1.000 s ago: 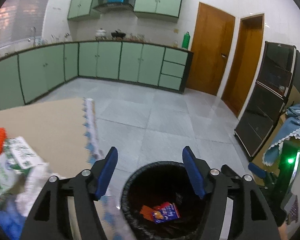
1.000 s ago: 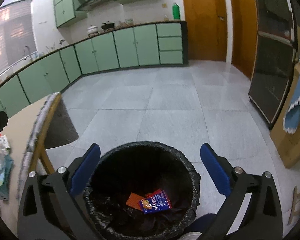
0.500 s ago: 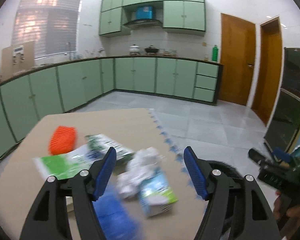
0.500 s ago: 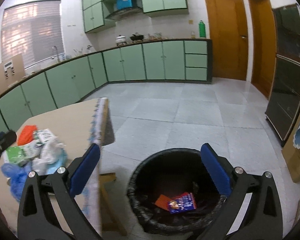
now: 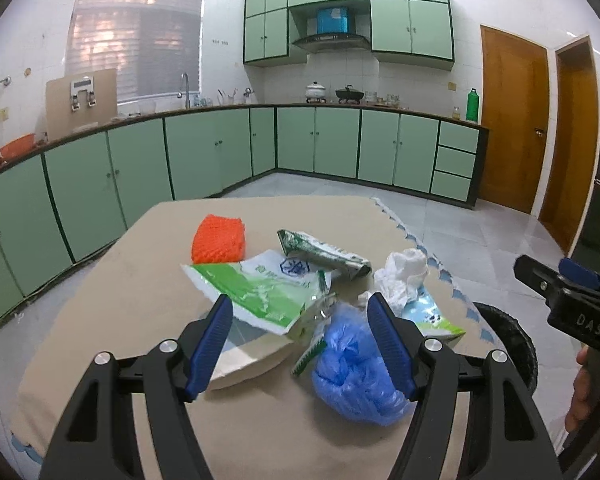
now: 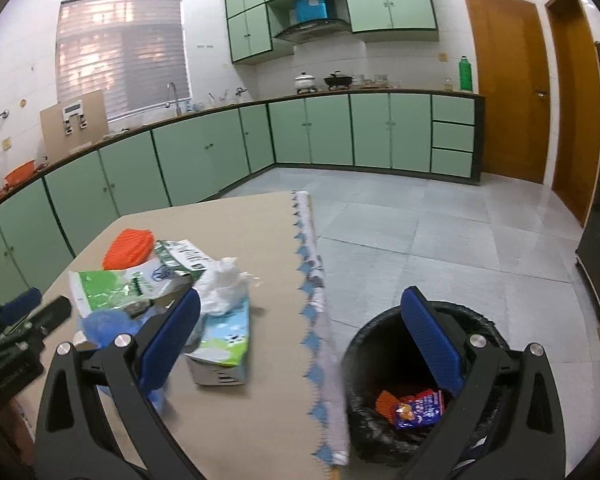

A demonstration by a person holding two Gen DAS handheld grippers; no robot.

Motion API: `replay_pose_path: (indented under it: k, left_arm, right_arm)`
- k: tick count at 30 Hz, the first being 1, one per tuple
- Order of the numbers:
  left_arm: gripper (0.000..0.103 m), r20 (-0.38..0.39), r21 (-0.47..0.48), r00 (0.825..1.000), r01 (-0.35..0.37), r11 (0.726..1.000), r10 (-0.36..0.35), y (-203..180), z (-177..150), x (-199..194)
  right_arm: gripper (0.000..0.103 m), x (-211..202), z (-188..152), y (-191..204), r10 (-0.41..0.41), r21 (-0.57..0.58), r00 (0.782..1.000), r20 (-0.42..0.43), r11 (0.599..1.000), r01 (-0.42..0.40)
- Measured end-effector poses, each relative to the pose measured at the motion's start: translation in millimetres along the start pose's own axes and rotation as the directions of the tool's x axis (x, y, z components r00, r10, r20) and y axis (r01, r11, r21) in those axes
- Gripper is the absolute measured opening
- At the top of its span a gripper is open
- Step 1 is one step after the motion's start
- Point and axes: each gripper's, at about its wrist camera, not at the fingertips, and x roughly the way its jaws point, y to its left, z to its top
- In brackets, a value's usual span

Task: Collect trash
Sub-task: 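Bring both tools back over the table toward the remaining trash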

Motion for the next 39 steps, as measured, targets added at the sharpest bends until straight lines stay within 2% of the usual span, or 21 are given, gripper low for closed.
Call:
replay_pose_path:
  k: [3,6,7,17,25,39]
  left_arm:
    - [0.069,-0.008,0.003,1.0,0.006,1.0,-0.006,-0.5,-2.9,6.1]
    - [0.069,-0.017,-0.006,1.0,0.009,1.0,-0.009,-1.1,-4.9,12.3]
    - [0.069,-0.022,-0.007,1.0,0.01,1.0,-0.01,-3.3,-6.3,14.2]
    - [0.068,-0.074,-0.017,0.997,0.033,0.999,-0.034,-2.2,-22.8,24.4]
    - [0.067,-0.062,-0.036,0.995,0.077,0.996,-0.079,-2.8,-22.4,15.0]
    - [0.067,-0.048,-0.03,0.997,0.06,0.998,-0.062,1.1,-22.7,1.9]
  right_arm:
    - [0.095,6.3,0.4,9.8,0.002,-0.012,1.0,-0.006,1.0,-0.003]
    - [0.081,14.0,0.9,15.6,0.018,-0.018,0.999,-0.027,1.0,-0.018]
    - [0.08,17.8,1.2,17.4,0.026,-0.02,0.999,-0.04,0.999,-0.027]
    - [0.078,29.9,-1.4,19.3,0.021,-0.02,0.998,-0.061,1.0,-0.022]
    - [0.078,38.6,0.4,19.8,0.016,-0.032,0.997,-0.078,0.999,-0.019]
    - [0.075,42.3,-2.6,27.2,0.039,-0.056,0.995,-0.096,0.997,-0.044]
